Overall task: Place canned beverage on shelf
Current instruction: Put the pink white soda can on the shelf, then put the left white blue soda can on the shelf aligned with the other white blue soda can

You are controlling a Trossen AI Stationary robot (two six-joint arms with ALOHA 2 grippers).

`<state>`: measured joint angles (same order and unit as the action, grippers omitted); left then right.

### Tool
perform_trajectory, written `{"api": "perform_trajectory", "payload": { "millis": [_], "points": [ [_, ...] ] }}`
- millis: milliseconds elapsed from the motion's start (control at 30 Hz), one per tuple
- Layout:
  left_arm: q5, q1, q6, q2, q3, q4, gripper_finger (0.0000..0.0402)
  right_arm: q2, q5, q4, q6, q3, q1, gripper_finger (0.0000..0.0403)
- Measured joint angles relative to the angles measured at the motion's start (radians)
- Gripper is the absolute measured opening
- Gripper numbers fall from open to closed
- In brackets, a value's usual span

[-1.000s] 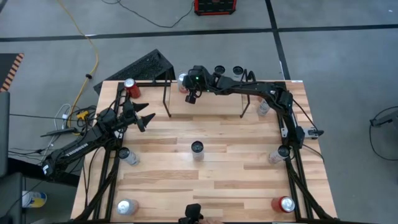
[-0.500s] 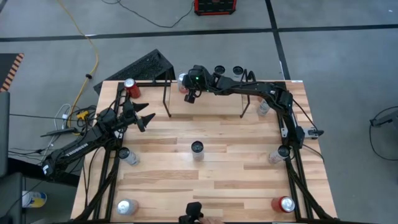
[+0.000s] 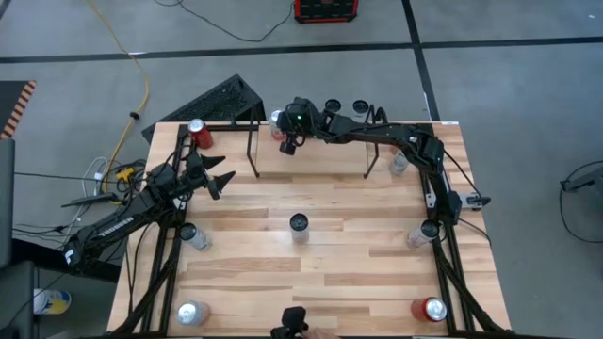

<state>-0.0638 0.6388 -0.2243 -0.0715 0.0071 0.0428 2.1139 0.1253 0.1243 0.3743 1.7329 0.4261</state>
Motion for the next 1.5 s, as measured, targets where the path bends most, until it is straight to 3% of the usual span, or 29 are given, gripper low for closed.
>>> {"api": "perform_trajectory", "payload": {
  "millis": [200,367,633,900,1133,1367,1500],
  "points": [
    [0.000,0.000,0.000,0.000,0.000,0.000,0.0364,-0.035,-0.021,0.061,-0.006,-0.001,-0.034,0.0020],
    [0.000,0.000,0.000,0.000,0.000,0.000,0.0364,-0.164,-0.053,0.161,-0.010,0.001,-0.086,0.0020],
    [0.000,0.000,0.000,0.000,0.000,0.000,0.0364,-0.442,-0.065,0.524,-0.058,0.001,-0.163,0.0021],
    [0.000,0.000,0.000,0.000,0.000,0.000,0.0364,-0.645,-0.202,0.903,-0.261,-0.031,-0.231,0.0032],
    [0.024,0.000,0.053,0.000,0.000,0.049,0.0364,-0.848,-0.128,0.790,-0.404,-0.321,-0.405,0.0025],
    [0.036,0.000,-0.257,0.000,0.000,0.045,0.0364,-1.039,0.048,0.561,-0.509,-0.648,-0.613,0.0033],
    [0.043,0.000,-0.342,0.000,0.000,0.046,0.0364,-1.113,0.161,0.432,-0.533,-0.791,-0.694,0.0032]
  ]
}}
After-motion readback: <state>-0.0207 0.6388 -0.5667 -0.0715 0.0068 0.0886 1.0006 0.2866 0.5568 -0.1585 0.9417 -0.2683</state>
